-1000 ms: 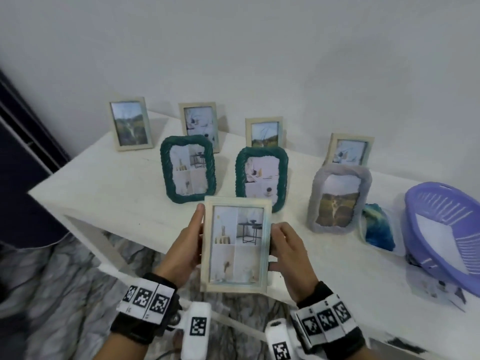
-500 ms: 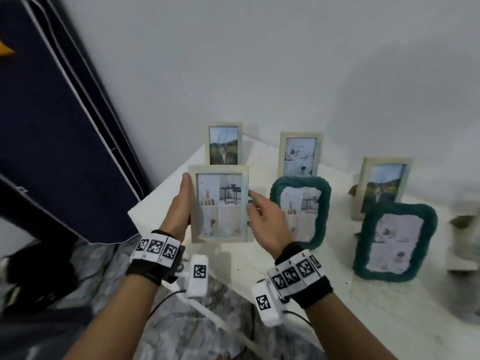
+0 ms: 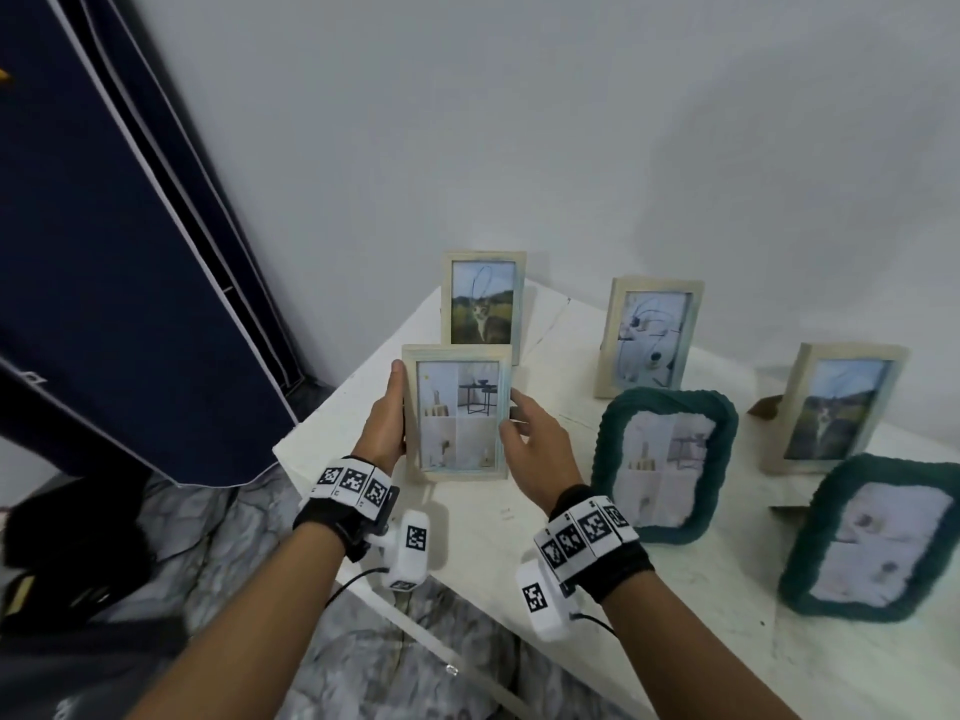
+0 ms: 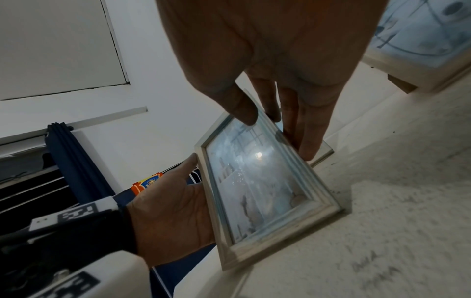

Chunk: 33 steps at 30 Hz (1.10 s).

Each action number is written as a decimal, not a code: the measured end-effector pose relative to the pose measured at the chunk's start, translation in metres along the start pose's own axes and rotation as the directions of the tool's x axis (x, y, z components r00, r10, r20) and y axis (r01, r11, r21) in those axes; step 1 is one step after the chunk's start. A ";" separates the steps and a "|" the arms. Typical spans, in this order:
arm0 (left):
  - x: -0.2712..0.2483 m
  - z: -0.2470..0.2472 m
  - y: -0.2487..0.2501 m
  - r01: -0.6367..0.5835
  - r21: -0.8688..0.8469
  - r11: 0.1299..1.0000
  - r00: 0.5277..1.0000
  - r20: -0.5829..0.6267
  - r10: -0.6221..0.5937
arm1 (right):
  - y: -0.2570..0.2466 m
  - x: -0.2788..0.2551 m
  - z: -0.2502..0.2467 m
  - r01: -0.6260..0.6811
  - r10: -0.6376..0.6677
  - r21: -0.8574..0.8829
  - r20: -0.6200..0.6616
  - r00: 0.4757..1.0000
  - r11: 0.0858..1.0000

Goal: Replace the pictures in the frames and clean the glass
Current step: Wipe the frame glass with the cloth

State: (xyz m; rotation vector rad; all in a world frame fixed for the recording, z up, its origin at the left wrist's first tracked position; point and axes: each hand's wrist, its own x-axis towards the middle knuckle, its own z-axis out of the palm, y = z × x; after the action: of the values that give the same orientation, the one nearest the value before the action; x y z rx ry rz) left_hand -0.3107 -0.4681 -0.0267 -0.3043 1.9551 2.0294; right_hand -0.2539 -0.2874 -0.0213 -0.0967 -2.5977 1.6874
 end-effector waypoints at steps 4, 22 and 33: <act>0.004 0.000 -0.009 -0.006 0.006 1.000 1.000 0.007 0.006 | 0.010 -0.002 0.000 -0.039 0.039 0.008 0.011 0.999 0.999; 0.088 -0.038 0.110 -0.256 0.343 0.904 0.966 0.050 0.255 | -0.109 0.163 -0.076 -0.132 0.130 -0.004 -0.133 0.983 0.991; 0.157 -0.009 0.150 -0.280 0.707 0.649 0.940 0.339 0.036 | -0.043 0.275 -0.064 -0.278 0.425 -0.654 0.074 0.902 0.704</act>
State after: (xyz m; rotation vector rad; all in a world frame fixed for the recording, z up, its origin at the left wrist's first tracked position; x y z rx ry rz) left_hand -0.5117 -0.4693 0.0566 0.3681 2.4533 1.0629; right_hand -0.5246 -0.2262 0.0440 -0.4885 -3.3887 0.8117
